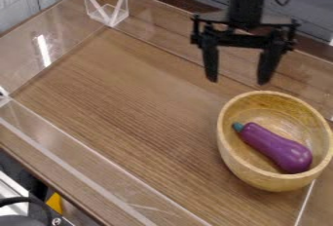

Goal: Remove the purple eggplant from inside the brown bowl and put it on the table

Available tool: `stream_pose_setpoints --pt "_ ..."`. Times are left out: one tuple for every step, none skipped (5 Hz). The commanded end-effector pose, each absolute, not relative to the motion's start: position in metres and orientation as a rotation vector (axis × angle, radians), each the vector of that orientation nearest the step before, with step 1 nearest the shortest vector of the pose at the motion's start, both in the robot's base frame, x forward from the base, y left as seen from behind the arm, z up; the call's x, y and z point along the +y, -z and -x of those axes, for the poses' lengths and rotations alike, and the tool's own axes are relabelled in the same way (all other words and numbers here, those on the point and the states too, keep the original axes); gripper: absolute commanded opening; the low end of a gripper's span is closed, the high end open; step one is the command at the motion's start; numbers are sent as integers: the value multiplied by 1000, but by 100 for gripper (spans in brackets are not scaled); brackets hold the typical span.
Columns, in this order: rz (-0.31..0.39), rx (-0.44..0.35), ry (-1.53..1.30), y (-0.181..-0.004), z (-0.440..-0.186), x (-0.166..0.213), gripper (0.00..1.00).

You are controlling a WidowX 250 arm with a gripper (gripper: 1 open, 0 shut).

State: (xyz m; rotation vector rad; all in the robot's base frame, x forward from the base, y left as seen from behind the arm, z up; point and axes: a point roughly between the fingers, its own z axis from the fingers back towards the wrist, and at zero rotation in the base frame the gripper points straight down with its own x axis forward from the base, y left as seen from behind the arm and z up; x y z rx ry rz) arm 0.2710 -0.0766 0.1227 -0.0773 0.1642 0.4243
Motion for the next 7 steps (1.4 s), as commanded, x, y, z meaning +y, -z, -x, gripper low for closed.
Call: stream_pose_setpoints --pt "127 116 -485 -138 -270 -101 100" --pt "144 124 -534 -133 -268 -121 100" --pt "160 128 -583 -126 -267 -128 100" --pt "162 129 -608 -120 -267 -131 100" --pt "166 129 -635 -112 -268 -136 100" --pt "167 122 -660 -101 -269 -138 100" --pt "162 113 -668 -93 -271 -139 100"
